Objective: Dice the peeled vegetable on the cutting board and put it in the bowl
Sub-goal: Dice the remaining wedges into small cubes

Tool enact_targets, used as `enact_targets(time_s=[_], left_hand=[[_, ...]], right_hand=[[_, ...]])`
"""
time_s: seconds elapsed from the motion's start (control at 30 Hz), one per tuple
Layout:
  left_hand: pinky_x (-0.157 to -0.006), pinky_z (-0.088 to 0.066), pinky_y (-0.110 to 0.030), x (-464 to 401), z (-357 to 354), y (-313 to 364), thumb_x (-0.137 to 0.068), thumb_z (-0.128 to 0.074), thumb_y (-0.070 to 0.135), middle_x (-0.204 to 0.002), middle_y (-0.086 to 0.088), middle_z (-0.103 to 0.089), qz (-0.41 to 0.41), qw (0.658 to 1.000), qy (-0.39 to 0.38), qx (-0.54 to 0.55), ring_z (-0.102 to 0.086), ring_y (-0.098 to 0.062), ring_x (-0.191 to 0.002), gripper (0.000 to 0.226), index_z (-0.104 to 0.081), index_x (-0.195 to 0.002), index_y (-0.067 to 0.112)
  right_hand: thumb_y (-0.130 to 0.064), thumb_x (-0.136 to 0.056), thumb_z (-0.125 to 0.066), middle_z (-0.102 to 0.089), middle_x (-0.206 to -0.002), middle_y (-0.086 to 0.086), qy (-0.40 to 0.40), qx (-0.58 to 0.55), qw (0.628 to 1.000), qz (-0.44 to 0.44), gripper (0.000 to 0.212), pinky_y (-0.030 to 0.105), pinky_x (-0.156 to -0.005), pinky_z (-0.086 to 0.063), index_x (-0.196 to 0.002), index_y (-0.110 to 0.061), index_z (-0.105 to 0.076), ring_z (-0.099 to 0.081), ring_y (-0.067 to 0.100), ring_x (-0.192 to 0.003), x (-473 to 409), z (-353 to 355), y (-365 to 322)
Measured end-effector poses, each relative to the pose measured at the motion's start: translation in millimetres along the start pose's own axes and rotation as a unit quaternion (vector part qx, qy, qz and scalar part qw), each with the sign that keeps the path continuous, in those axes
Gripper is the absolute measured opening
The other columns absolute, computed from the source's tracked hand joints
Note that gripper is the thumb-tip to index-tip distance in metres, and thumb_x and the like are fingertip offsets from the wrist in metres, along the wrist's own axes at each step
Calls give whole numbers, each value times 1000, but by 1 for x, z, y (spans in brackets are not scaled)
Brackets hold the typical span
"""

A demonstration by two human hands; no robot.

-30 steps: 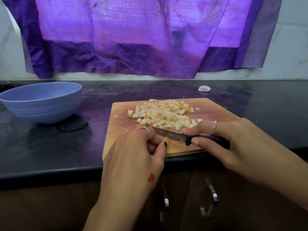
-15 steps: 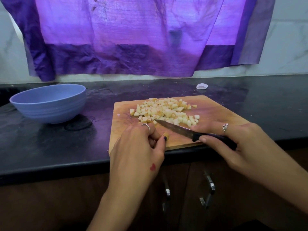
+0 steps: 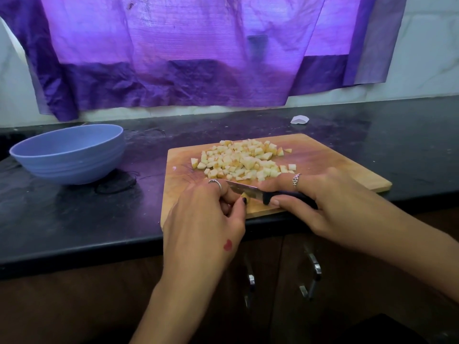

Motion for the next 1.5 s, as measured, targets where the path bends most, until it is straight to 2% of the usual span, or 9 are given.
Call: enact_targets(time_s=[0.17,0.3,0.53,0.83,1.0,1.13,1.27,1.4,1.5], left_hand=[[-53,-34,-24,-1,1,0,-84,-67,32,-62,12,-51,4,1000,1,2,-48,-5,-62,23,-58,-63,26],[-54,-33,-25,0,1,-1,-84,-67,32,-59,10,-49,1,1000,13,1,-47,-7,-61,26,-56,-62,25],[-53,-31,-24,-2,4,1,-85,-68,30,-56,13,-47,7,1000,-5,5,-45,-5,-58,34,-49,-57,30],[-55,-39,-26,-4,1,-1,-86,-66,31,-59,10,-53,8,1000,-19,6,-47,-7,-58,22,-59,-66,25],[-55,-39,-25,-2,0,2,-86,-65,30,-59,11,-52,7,1000,-7,-9,-49,-6,-58,24,-57,-64,27],[-53,-36,-23,-2,0,4,-86,-64,33,-62,13,-48,5,999,25,-35,-48,-4,-61,26,-54,-63,28],[-49,-28,-17,0,0,7,-87,-62,36,-63,13,-48,4,998,42,-52,-47,-4,-60,26,-52,-64,29],[-52,-30,-16,1,2,3,-86,-64,29,-67,16,-47,-5,999,31,-28,-47,-1,-64,19,-56,-68,30],[-54,-32,-12,0,3,2,-86,-63,28,-69,17,-52,0,1000,15,-19,-49,2,-67,14,-61,-73,30]], right_hand=[[-56,-87,-35,-69,-94,-18,16,39,999,15,39,34,-71,-53,-115,-47,-59,-62,4,-87,19,14,7],[-47,-88,-46,-68,-86,-21,65,25,997,26,31,9,-61,-36,-107,-39,-69,-45,-25,-71,26,23,7],[-44,-88,-45,-52,-67,-26,90,18,995,48,30,-2,-65,-33,-101,-35,-70,-43,-14,-65,23,14,1],[-41,-92,-54,-66,-78,-11,24,-21,999,39,20,28,-66,-45,-104,-34,-68,-55,3,-72,-3,3,0],[-39,-92,-56,-53,-69,-24,9,-3,997,76,17,14,-64,-40,-105,-35,-66,-51,-11,-73,-3,5,5],[-52,-92,-41,-62,-84,-20,6,7,995,98,34,21,-75,-48,-100,-32,-68,-55,-6,-84,8,19,13],[-37,-89,-54,-40,-73,-38,48,14,994,94,24,-4,-66,-29,-100,-26,-72,-38,-33,-78,14,27,19],[-40,-89,-50,-55,-77,-31,76,-9,994,83,26,-4,-66,-32,-102,-29,-70,-47,-24,-73,16,22,11],[-45,-88,-45,-67,-90,-19,68,-16,995,75,32,12,-76,-43,-105,-32,-69,-56,-6,-84,13,15,7]])
Point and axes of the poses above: each hand's wrist, its own x-axis away from the middle knuckle, its own z-axis out of the back of the hand, y = z × x, the point moved 2 cm from there along -x, towards the middle knuckle
